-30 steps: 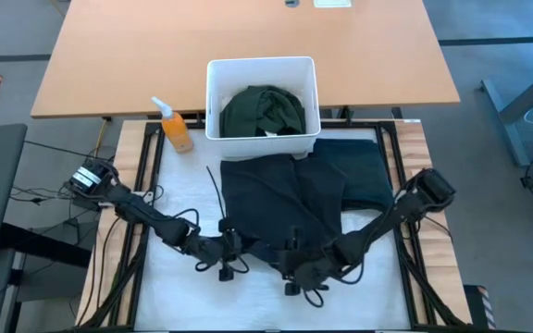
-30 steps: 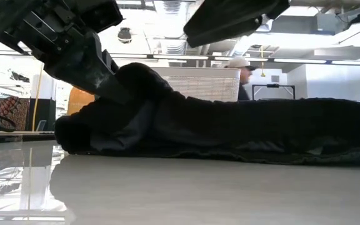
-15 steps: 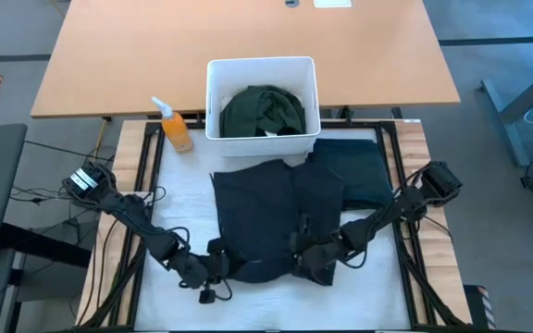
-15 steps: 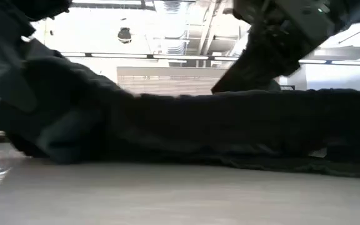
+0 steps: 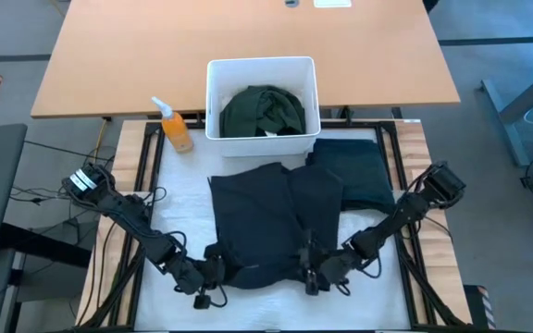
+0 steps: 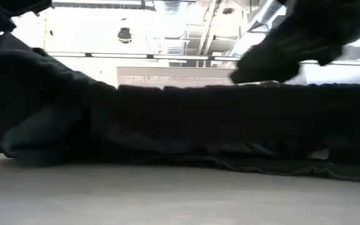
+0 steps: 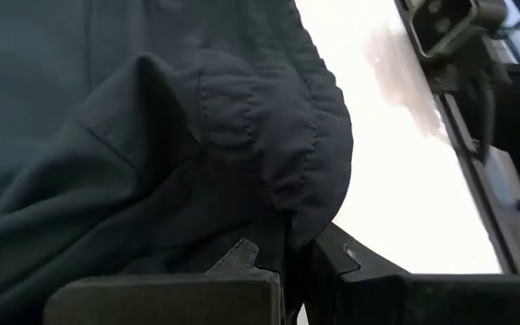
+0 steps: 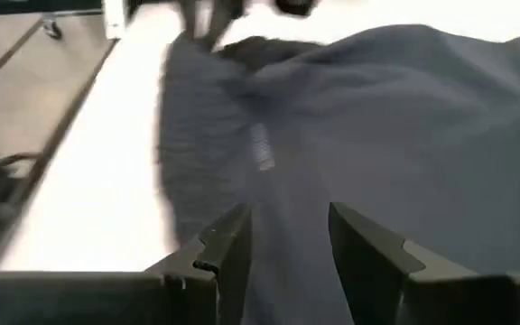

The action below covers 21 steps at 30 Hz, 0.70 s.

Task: Fold laundry
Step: Fold the black shorts from the white laundry organizer

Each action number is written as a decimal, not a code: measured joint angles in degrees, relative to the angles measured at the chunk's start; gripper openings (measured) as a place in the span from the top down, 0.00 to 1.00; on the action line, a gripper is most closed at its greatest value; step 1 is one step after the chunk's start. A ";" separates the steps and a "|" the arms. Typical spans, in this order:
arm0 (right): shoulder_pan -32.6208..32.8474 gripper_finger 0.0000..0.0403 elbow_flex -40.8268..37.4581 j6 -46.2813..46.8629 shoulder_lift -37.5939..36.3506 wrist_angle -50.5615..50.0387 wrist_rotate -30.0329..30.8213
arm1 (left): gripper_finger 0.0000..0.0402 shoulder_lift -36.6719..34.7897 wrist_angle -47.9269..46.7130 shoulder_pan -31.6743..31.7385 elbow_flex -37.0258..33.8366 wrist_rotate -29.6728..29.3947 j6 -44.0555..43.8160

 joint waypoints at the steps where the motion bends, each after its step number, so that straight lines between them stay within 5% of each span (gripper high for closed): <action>1: -1.20 0.57 0.05 -0.09 -0.05 -0.73 -1.19 | 1.00 0.00 -0.12 -0.07 0.00 1.31 -0.52; 10: -8.77 0.60 -0.08 -0.13 0.05 -8.07 -12.56 | 1.00 0.00 -5.15 -2.60 0.00 6.27 -6.48; 21: -3.79 0.62 -1.63 10.16 0.08 -9.54 -10.47 | 1.00 0.00 -11.06 -7.47 0.04 5.05 -10.75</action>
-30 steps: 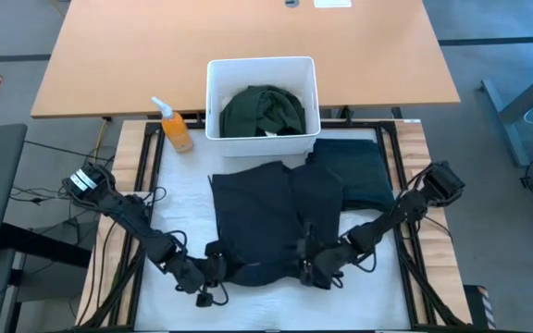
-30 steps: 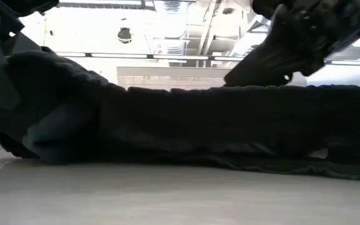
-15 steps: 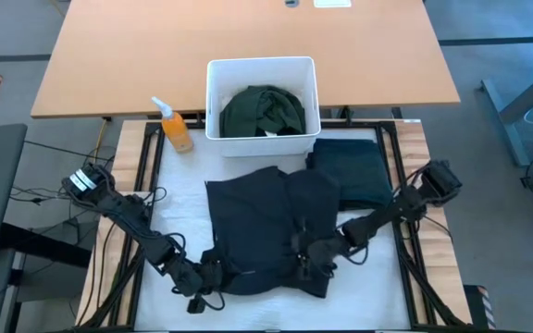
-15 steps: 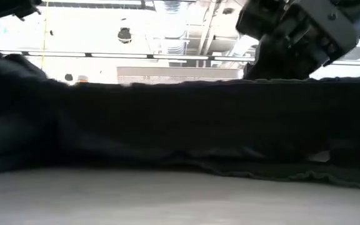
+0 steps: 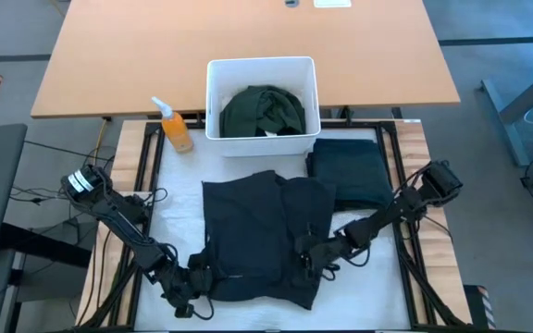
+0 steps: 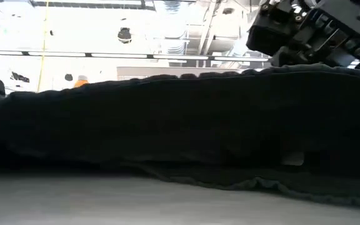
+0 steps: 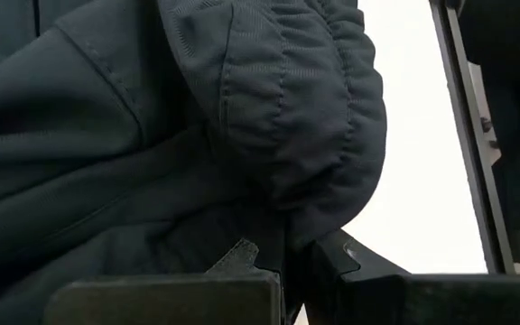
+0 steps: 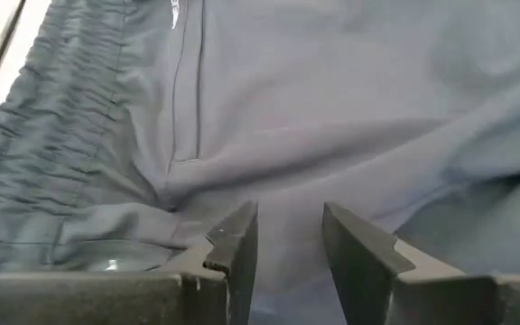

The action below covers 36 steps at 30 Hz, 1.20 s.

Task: Fold laundry
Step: Fold the black shorts from the white laundry organizer

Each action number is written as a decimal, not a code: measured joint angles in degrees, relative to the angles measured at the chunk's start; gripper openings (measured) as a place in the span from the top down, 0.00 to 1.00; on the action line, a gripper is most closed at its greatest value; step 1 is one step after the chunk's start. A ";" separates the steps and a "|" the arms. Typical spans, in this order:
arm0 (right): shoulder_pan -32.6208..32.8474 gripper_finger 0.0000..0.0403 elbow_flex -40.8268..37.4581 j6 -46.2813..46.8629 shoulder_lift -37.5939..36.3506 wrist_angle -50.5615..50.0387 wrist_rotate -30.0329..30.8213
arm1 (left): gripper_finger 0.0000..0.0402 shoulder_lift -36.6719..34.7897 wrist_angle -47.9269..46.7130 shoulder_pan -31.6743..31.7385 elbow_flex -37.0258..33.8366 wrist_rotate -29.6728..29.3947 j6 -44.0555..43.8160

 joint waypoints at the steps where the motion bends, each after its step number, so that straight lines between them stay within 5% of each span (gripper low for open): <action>1: 0.70 0.62 0.00 1.40 0.02 0.14 0.68 | 1.00 0.00 -0.25 -0.26 0.00 -0.53 0.01; 13: 10.26 0.62 0.19 15.19 5.37 11.17 6.44 | 1.00 0.00 -2.97 -1.17 0.02 -2.01 4.93; 21: 9.57 0.62 8.36 9.06 9.02 15.32 -0.63 | 1.00 0.00 -3.85 -2.22 0.02 -3.21 6.68; 29: 4.64 0.62 16.80 -2.70 5.19 -4.99 -3.22 | 1.00 0.00 -3.94 -3.51 0.00 -3.32 3.72; 36: 1.13 0.62 16.88 -3.19 5.10 -24.36 -3.22 | 1.00 0.00 -3.98 -4.88 -0.04 -4.46 0.82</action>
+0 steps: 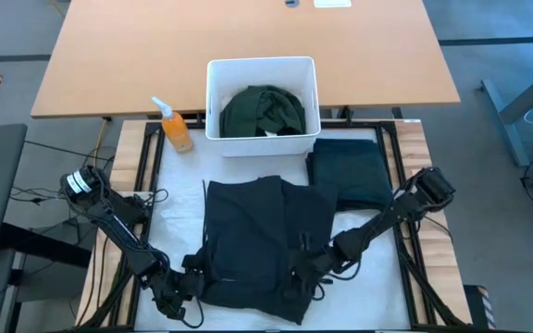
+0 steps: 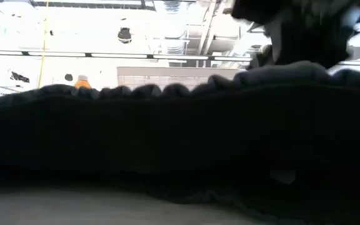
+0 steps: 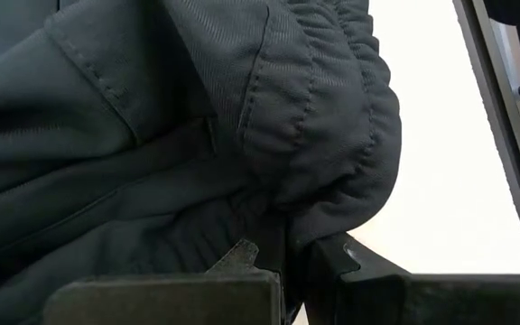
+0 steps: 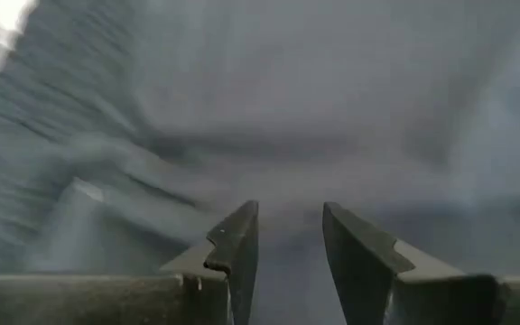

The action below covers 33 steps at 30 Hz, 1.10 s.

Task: Fold laundry
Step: Fold the black shorts from the white laundry organizer

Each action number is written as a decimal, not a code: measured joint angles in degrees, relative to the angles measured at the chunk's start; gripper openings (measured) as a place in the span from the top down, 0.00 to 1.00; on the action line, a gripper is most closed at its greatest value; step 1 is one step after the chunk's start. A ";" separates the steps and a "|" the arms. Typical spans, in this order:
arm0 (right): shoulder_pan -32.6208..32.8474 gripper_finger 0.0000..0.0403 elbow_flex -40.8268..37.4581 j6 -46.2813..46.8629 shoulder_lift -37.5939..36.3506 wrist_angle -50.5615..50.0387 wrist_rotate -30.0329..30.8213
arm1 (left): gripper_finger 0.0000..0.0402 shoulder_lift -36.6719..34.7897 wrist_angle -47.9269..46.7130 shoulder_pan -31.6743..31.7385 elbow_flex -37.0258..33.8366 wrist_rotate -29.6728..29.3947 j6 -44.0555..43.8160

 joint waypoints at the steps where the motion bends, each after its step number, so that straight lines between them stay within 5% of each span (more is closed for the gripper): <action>1: -0.50 0.62 -0.75 0.79 0.00 -1.43 -0.02 | 1.00 0.00 -0.02 -0.11 0.00 -0.27 -0.27; 7: -1.73 0.62 -6.56 8.94 0.01 1.43 -0.32 | 1.00 0.00 -0.01 -0.29 0.00 -0.61 -1.45; 18: 5.93 0.62 -8.19 17.10 0.06 22.41 -9.59 | 1.00 0.00 -0.16 -0.29 0.00 -0.79 -0.43; 26: 3.51 0.62 2.37 2.12 0.04 18.52 -11.35 | 1.00 0.00 -0.17 -0.27 0.00 -1.42 -0.53; 30: -1.60 0.62 8.04 -11.67 0.04 11.08 -11.22 | 1.00 0.02 -0.14 -0.27 0.00 -1.62 -1.69; 33: -7.92 0.62 9.51 -20.61 0.47 14.97 -12.15 | 1.00 0.02 -0.10 -0.25 0.00 -1.19 -2.84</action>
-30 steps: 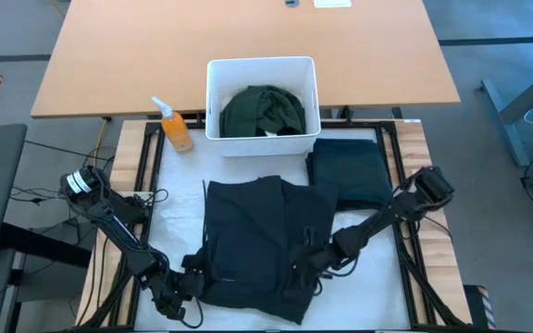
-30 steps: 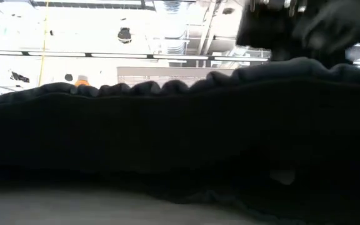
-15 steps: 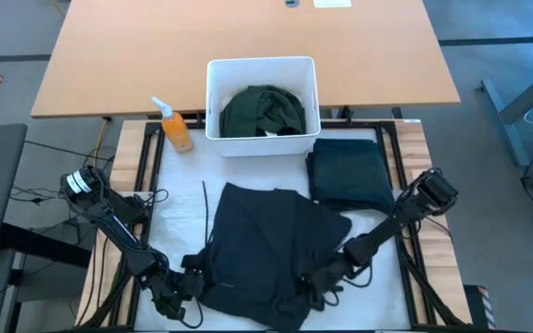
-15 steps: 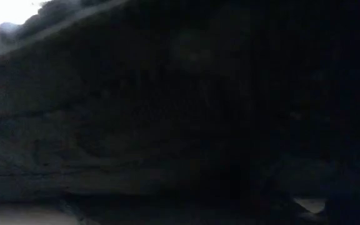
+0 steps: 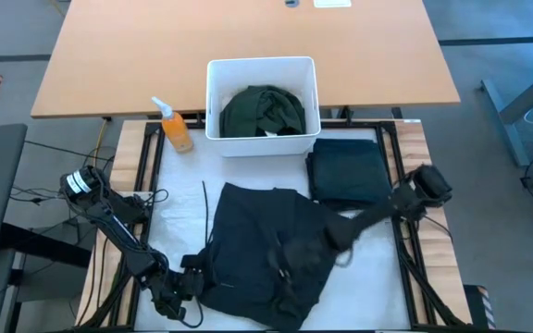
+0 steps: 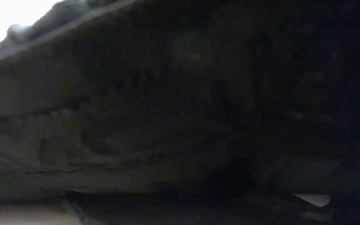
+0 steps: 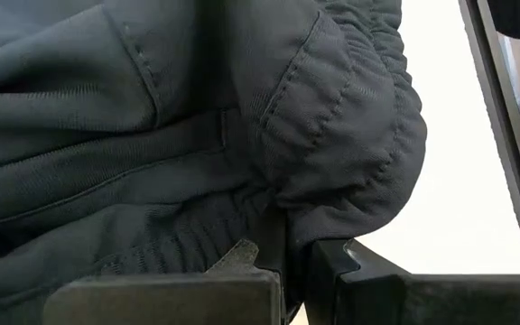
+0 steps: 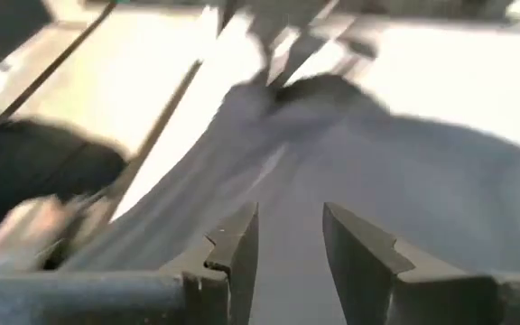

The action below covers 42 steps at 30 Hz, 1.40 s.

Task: Fold laundry
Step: Fold the black shorts from the white laundry organizer

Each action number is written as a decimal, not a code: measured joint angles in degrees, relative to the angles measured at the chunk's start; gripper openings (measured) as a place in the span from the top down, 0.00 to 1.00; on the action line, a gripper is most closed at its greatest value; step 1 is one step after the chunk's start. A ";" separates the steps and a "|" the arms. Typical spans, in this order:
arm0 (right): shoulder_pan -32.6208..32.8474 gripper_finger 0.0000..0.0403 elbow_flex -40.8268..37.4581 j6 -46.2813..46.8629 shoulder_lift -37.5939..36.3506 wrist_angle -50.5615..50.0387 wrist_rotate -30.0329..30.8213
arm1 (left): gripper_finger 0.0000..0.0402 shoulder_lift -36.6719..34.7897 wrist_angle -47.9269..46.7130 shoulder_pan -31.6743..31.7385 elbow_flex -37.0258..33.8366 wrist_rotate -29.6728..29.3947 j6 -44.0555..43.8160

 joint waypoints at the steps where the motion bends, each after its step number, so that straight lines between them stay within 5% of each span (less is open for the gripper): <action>1: -2.42 0.62 0.17 -2.00 0.61 2.09 -1.32 | 1.00 0.00 0.01 -0.01 0.00 0.20 -0.52; 10: -20.23 0.60 4.34 -18.85 14.18 19.15 -10.80 | 1.00 0.00 0.48 0.07 -0.02 1.90 -4.85; 16: -28.17 0.54 22.49 -26.76 23.40 -1.35 -20.57 | 1.00 0.00 0.87 0.03 -0.02 2.17 -11.11; 28: -32.79 0.51 51.99 -40.40 44.12 -22.11 -21.51 | 1.00 0.02 0.77 0.41 -0.02 -0.86 -22.05; 33: -33.70 0.51 56.66 -45.82 45.06 -34.89 -21.44 | 1.00 0.02 -0.03 1.09 -0.02 -1.26 -22.87; 42: -36.13 0.51 56.39 -46.26 42.08 -38.84 -23.89 | 1.00 0.02 -1.18 2.68 -0.02 -3.05 -22.86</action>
